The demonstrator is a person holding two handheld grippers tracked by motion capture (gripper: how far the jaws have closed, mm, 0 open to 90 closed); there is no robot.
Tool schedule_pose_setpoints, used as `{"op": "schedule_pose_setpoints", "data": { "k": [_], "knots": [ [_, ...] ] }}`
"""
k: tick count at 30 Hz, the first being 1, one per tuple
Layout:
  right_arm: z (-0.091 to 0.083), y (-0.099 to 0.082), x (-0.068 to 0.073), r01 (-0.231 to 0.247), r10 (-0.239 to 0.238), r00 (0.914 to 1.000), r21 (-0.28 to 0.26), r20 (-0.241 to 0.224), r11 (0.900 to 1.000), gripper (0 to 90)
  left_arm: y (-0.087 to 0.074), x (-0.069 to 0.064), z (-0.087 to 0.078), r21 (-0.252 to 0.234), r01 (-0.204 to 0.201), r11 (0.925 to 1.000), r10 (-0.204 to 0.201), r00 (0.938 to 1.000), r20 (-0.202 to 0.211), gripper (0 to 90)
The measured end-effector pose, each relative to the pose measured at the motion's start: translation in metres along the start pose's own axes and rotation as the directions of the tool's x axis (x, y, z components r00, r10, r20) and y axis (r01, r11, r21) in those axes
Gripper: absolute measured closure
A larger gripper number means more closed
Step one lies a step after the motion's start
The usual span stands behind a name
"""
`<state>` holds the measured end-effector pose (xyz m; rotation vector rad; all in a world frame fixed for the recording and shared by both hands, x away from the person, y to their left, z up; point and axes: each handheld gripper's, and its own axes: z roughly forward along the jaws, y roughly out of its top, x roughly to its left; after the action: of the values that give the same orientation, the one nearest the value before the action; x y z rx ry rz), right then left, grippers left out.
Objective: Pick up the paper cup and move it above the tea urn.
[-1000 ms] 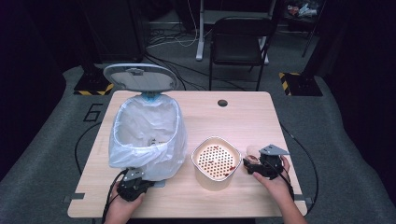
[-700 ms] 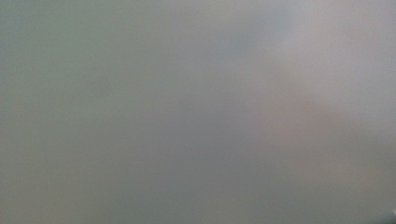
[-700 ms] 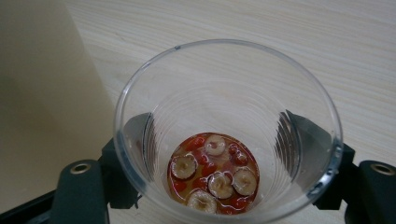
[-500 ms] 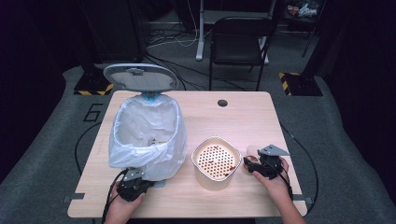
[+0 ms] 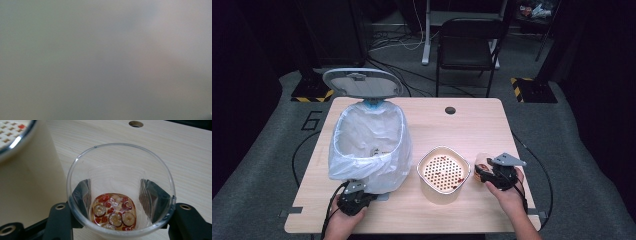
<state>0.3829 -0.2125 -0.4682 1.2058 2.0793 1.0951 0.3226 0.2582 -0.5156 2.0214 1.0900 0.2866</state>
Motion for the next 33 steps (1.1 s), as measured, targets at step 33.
{"op": "schedule_pose_setpoints", "data": {
  "k": [33],
  "knots": [
    [-0.049,0.065,0.027,0.259,-0.251,0.9645,-0.11,0.082,0.9595,52.3,0.0,0.0,0.0,-0.001,0.0,1.0,0.0,1.0,0.0,90.0]
  ]
}}
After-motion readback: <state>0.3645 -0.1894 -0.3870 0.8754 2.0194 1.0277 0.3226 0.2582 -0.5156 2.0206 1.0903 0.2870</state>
